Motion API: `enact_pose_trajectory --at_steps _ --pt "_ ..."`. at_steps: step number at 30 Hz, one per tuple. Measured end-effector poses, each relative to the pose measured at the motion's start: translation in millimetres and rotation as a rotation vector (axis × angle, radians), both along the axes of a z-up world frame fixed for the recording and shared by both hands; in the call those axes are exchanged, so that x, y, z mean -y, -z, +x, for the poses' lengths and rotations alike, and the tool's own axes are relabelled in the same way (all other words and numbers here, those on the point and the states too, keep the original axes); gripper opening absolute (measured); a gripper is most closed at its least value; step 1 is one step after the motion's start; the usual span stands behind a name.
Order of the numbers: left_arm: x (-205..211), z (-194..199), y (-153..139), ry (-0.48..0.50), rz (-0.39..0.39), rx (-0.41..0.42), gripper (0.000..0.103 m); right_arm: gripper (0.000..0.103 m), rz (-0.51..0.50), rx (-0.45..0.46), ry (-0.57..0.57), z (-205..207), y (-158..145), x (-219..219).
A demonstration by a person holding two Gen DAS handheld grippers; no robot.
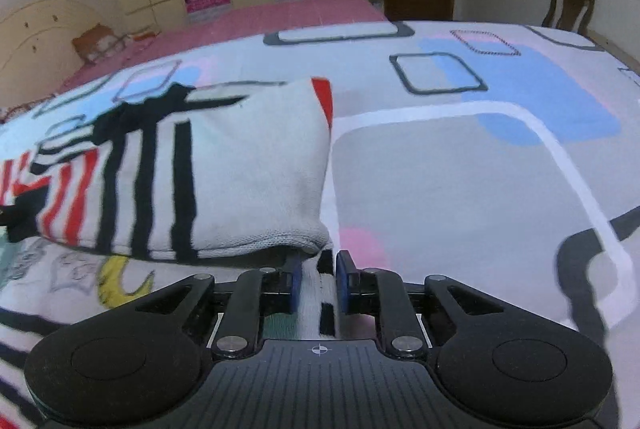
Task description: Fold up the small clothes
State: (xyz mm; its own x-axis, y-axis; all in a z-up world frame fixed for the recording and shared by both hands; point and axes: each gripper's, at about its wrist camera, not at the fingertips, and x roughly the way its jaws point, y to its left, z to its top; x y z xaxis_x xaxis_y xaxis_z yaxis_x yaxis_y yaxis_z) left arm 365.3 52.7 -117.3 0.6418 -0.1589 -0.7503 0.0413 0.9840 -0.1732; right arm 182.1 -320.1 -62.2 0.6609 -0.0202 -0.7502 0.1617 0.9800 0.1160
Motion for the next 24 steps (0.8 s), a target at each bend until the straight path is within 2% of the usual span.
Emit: enact_pose_trajectory --at_steps 1,3,4,5,9,12,18,19,20,21,22,24 --pt "-2 -2 -4 -0.006 0.002 0.021 0.021 0.020 0.007 0.024 0.002 -5 -8 3" --pt "0 -5 -15 0.003 -0.003 0.055 0.021 0.038 -0.014 0.067 0.001 -6 -20 3" --pt "3 -5 -19 0.015 -0.006 0.060 0.023 0.058 -0.028 0.085 0.000 -2 -23 4" --pt "8 -3 -20 0.033 -0.009 0.060 0.025 0.061 -0.037 0.096 0.000 5 -24 6" --pt "29 6 -11 0.083 -0.008 0.036 0.025 0.061 -0.009 0.086 -0.011 50 -15 10" --pt "40 11 1 0.110 0.025 0.023 0.025 0.061 0.017 0.066 -0.007 86 -4 15" --pt "40 14 20 0.112 0.063 0.000 0.026 0.061 0.065 0.039 0.026 142 16 33" --pt "39 14 21 0.116 0.069 0.001 0.026 0.056 0.072 0.035 0.037 148 19 36" --pt "40 15 21 0.116 0.071 0.000 0.027 0.046 0.088 0.027 0.042 154 23 39" --pt "40 16 21 0.113 0.073 -0.003 0.027 0.026 0.128 0.015 0.045 158 26 42" --pt "40 16 21 0.111 0.076 -0.005 0.027 0.026 0.161 0.014 0.068 160 28 45" --pt "42 16 21 0.107 0.087 -0.008 0.027 0.023 0.128 0.021 0.057 159 26 40"
